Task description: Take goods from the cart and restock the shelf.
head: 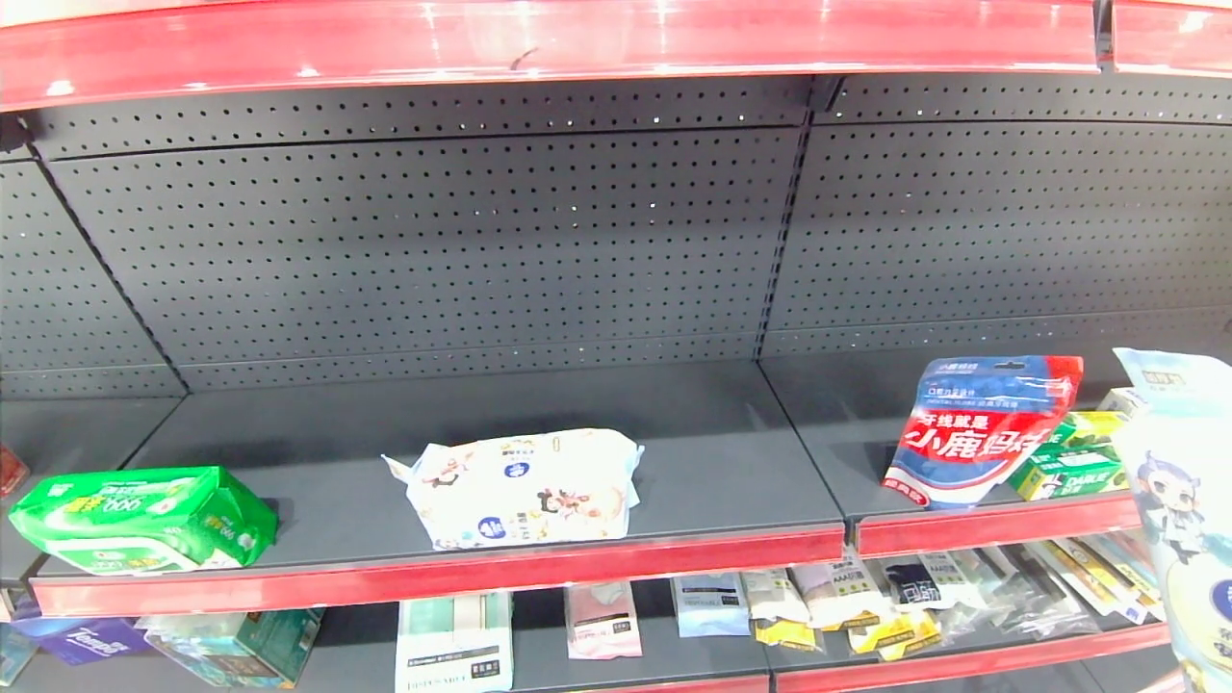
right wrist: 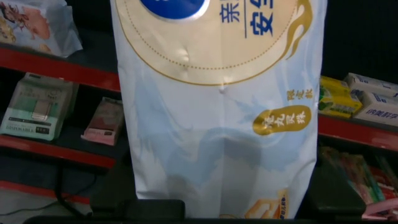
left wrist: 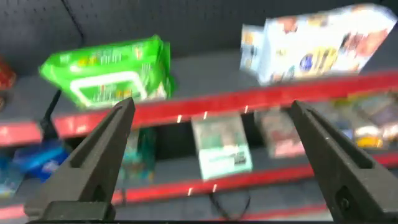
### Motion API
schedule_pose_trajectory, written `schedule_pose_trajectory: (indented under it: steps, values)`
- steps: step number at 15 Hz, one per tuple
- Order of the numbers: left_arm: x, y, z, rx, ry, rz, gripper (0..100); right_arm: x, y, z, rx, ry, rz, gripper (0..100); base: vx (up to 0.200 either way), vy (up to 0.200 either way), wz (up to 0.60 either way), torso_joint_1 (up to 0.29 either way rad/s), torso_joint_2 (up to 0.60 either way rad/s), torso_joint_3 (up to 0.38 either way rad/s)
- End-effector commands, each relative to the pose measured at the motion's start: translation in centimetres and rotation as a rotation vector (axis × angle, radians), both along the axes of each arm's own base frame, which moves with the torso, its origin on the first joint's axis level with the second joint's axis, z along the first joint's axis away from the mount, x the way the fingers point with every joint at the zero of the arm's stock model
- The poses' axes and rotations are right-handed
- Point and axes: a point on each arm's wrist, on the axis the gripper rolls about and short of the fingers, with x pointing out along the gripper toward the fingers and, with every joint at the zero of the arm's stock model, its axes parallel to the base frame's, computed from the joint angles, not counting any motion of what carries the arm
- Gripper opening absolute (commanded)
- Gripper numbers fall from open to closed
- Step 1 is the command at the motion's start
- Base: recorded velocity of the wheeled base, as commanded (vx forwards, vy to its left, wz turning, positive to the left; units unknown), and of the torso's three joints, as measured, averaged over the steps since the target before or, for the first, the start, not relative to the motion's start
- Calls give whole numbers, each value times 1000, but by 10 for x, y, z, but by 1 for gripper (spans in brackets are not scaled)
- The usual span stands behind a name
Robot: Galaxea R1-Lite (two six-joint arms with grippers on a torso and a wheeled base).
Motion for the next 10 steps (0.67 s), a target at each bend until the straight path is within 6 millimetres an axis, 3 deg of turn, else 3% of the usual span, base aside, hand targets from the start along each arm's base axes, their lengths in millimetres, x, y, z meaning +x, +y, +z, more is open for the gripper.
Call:
schedule_pose_trajectory:
  steps: [1, 4, 10]
  values:
    - [11, -3, -16, -29, -47, -48, 100, 1, 0, 0, 0, 6, -1, 0, 0, 0, 0, 0, 0, 0]
    - [15, -1, -25, -46, -58, 34, 100, 1, 0, 0, -5, 5, 0, 0, 0, 0, 0, 0, 0, 0]
    - [9, -2, -21, -41, 11, 168, 100, 2, 0, 1, -5, 16, 0, 0, 0, 0, 0, 0, 0, 0]
